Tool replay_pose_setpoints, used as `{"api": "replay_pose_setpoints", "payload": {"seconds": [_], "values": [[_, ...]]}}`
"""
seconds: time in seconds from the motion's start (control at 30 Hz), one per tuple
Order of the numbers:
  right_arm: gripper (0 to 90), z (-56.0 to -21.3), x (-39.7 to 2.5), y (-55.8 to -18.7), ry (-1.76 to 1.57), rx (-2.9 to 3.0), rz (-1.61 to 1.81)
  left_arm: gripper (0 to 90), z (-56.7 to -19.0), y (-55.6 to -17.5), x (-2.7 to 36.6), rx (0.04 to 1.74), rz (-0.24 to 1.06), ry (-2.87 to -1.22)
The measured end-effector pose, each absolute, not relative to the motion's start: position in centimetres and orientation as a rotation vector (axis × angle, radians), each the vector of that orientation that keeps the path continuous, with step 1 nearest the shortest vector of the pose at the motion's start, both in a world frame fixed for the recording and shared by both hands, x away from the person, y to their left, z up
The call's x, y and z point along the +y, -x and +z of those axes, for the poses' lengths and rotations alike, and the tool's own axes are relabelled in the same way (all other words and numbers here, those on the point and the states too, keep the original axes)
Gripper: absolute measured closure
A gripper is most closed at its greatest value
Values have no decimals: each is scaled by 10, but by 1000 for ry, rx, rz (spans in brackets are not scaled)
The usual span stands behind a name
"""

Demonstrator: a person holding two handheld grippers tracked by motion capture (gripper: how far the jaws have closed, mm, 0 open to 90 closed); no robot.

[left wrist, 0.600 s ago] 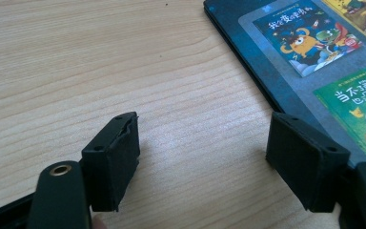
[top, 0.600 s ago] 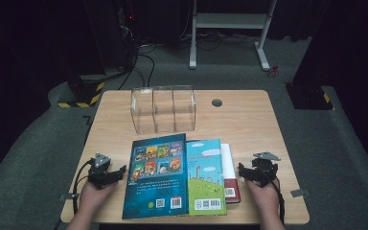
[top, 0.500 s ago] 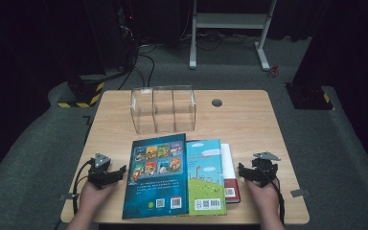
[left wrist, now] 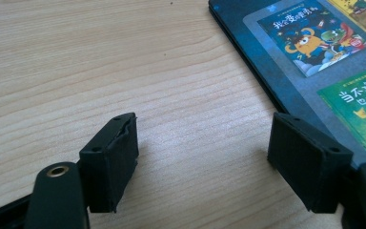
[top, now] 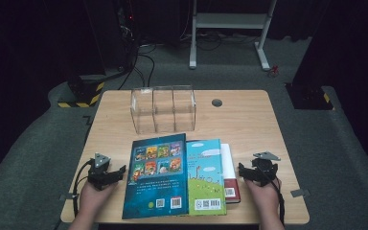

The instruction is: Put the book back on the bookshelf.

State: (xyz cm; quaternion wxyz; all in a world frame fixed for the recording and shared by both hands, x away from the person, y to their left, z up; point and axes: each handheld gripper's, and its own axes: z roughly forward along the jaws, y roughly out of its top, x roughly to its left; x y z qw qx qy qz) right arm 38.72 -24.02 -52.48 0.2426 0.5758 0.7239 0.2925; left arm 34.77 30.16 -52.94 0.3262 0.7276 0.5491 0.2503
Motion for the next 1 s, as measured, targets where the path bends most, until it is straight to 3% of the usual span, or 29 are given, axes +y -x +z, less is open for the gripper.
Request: {"api": "replay_pose_setpoints", "payload": {"seconds": [1.0], "values": [[103,-516,-235,-384,-1488,2000,785,242,-529,-351,301,1429,654,-1917]]}}
